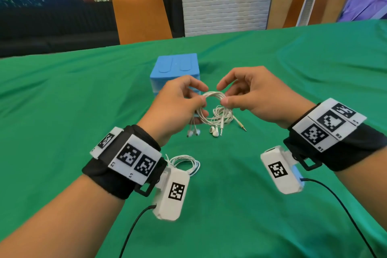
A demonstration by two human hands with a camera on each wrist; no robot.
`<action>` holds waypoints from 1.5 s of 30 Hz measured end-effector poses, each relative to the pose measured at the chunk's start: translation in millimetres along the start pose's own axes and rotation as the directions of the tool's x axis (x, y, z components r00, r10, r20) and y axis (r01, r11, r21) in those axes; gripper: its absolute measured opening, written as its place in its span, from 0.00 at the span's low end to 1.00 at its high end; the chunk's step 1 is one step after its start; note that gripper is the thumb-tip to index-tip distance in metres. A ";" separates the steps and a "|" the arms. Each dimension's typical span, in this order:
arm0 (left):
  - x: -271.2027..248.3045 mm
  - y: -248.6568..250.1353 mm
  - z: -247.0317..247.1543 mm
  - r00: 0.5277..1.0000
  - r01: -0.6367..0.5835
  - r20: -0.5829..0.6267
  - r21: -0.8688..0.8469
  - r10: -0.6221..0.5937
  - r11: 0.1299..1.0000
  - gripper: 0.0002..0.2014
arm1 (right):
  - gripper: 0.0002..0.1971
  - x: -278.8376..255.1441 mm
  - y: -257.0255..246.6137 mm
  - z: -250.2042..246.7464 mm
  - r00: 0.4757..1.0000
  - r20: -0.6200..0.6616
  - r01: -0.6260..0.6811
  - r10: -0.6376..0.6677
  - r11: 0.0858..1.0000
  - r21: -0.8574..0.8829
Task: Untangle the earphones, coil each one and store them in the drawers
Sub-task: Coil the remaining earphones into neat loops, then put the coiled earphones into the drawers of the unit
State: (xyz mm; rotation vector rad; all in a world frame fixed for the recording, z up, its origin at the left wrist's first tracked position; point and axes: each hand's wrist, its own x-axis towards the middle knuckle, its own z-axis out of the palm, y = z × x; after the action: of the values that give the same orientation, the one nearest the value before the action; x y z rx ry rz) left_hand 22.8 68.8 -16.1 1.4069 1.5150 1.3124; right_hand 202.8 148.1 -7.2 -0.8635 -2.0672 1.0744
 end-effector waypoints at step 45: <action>8.7 -25.6 4.5 0.943 -0.094 0.302 0.649 -0.142 0.755 0.06 | 0.02 -4.1 44.4 -8.8 0.951 0.100 -0.176 0.291 0.781 -0.599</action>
State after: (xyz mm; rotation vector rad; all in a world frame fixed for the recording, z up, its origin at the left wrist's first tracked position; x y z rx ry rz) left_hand 18.1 80.6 -40.4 1.9112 1.8239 0.4545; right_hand 223.3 168.6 -42.2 -1.3996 -2.5596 0.6412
